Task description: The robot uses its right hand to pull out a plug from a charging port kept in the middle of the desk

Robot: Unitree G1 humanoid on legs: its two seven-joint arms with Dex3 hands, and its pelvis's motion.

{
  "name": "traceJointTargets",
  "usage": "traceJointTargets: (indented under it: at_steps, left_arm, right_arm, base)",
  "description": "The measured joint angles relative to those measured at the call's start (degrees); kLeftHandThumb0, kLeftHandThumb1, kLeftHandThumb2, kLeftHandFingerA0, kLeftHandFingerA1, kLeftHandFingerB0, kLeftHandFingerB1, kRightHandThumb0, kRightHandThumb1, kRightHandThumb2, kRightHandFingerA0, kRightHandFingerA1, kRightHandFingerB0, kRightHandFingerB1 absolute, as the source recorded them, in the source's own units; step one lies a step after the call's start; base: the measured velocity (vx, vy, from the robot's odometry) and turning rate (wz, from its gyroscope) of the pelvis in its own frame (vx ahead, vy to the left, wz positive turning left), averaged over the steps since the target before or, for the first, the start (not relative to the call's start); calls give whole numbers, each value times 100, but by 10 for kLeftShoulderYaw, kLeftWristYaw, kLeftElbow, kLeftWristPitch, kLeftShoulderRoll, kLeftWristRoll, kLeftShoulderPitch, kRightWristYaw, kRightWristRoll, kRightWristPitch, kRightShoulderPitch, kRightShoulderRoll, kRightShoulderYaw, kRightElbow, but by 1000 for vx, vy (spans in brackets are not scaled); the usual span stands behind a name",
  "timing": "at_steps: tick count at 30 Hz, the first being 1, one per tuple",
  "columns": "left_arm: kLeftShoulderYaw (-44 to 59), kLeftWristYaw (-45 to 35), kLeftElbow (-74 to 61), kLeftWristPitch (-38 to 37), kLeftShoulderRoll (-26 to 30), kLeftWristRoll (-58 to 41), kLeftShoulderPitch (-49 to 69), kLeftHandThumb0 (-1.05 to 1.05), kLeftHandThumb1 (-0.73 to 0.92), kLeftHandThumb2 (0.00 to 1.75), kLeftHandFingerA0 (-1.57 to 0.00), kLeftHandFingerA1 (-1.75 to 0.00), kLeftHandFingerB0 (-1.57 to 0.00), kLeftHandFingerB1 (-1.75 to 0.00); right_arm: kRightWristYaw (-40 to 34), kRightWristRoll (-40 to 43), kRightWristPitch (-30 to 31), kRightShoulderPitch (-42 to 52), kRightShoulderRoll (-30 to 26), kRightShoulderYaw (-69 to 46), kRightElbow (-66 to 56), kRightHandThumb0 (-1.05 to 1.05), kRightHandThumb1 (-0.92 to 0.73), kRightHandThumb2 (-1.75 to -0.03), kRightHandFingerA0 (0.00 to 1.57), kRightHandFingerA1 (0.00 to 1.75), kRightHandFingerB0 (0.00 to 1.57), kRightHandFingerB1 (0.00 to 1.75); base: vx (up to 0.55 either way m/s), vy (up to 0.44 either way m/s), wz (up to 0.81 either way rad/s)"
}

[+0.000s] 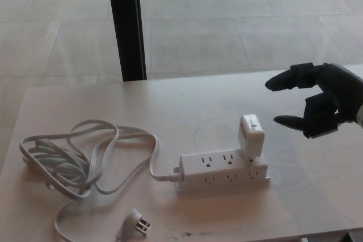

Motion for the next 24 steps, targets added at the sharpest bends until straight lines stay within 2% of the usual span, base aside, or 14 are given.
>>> traceJointTargets:
  at_steps: [1, 2, 3, 6, 7, 8, 16, 17, 18, 20, 21, 22, 23, 24]
  left_arm:
    - [0, 1, 0, 0, 0, 0, 0, -54, 45, 59, -98, -107, -67, -44]
    - [-1, 1, 0, 0, 0, 0, -1, -54, 45, 59, -97, -109, -67, -44]
    - [-2, 2, 0, 0, 0, 0, -1, -54, 46, 59, -97, -108, -67, -44]
    - [-4, 3, 0, 0, 0, 0, -2, -54, 45, 60, -98, -107, -67, -45]
    - [-4, 3, 0, 0, 0, 0, -3, -51, 51, 56, -99, -105, -69, -42]
    - [-5, 3, 1, 0, 0, 0, -3, -51, 51, 56, -98, -100, -69, -42]
    - [-9, 4, 2, 0, 0, -1, -4, -50, 51, 56, -95, -101, -69, -42]
    - [-9, 4, 2, 0, 0, -1, -4, -51, 51, 56, -96, -101, -70, -43]
    - [-9, 4, 3, 0, 0, -1, -4, -51, 52, 56, -97, -99, -70, -42]
    - [-10, 4, 3, 0, 0, -1, -4, -51, 51, 56, -98, -98, -70, -43]
    - [-11, 4, 3, 0, 0, -1, -4, -51, 51, 56, -97, -96, -70, -43]
    - [-11, 5, 3, 0, 0, -1, -4, -51, 52, 56, -97, -95, -68, -42]
    - [-12, 5, 3, 0, 0, -1, -3, -51, 52, 56, -97, -95, -68, -42]
    - [-14, 5, 3, 0, 0, 0, -3, -52, 52, 56, -97, -97, -68, -42]
  right_arm:
    - [4, -11, -2, -8, 0, 15, 10, -75, -41, -85, 99, 140, 28, 45]
    - [6, -18, -3, -11, 0, 22, 15, -76, -49, -58, 98, 149, 30, 33]
    - [9, -27, -5, -14, 0, 31, 21, -76, -50, -56, 92, 143, 30, 33]
    - [21, -53, -10, -26, 2, 59, 31, -74, -48, -59, 85, 149, 27, 32]
    - [24, -60, -11, -27, 3, 65, 32, -80, -41, -78, 92, 141, 19, 40]
    - [28, -68, -13, -28, 4, 73, 33, -79, -52, -57, 85, 141, 21, 31]
    - [55, -126, -30, -29, 17, 120, 41, -81, -51, -58, 86, 139, 13, 30]
    - [57, -132, -33, -29, 20, 121, 42, -92, -46, -82, 91, 129, 9, 36]
    - [57, -135, -35, -29, 22, 122, 43, -83, -51, -59, 86, 140, 11, 30]
    - [58, -145, -39, -29, 30, 122, 47, -84, -51, -59, 82, 142, 11, 29]
    - [58, -149, -42, -29, 33, 122, 50, -94, -46, -83, 88, 135, 8, 31]
    - [58, -156, -48, -28, 35, 122, 53, -92, -45, -84, 87, 136, 7, 31]
    - [58, -160, -50, -27, 36, 122, 55, -92, -45, -84, 87, 136, 7, 31]
    - [58, -164, -54, -27, 38, 122, 58, -85, -51, -61, 76, 155, 10, 29]
  base:
    - [0, 0, 0]
    - [0, 0, 0]
    - [0, 0, 0]
    - [0, 0, 0]
    - [0, 0, 0]
    - [0, 0, 0]
    - [0, 0, 0]
    - [0, 0, 0]
    - [0, 0, 0]
    - [0, 0, 0]
    - [0, 0, 0]
    - [0, 0, 0]
    - [0, 0, 0]
    - [0, 0, 0]
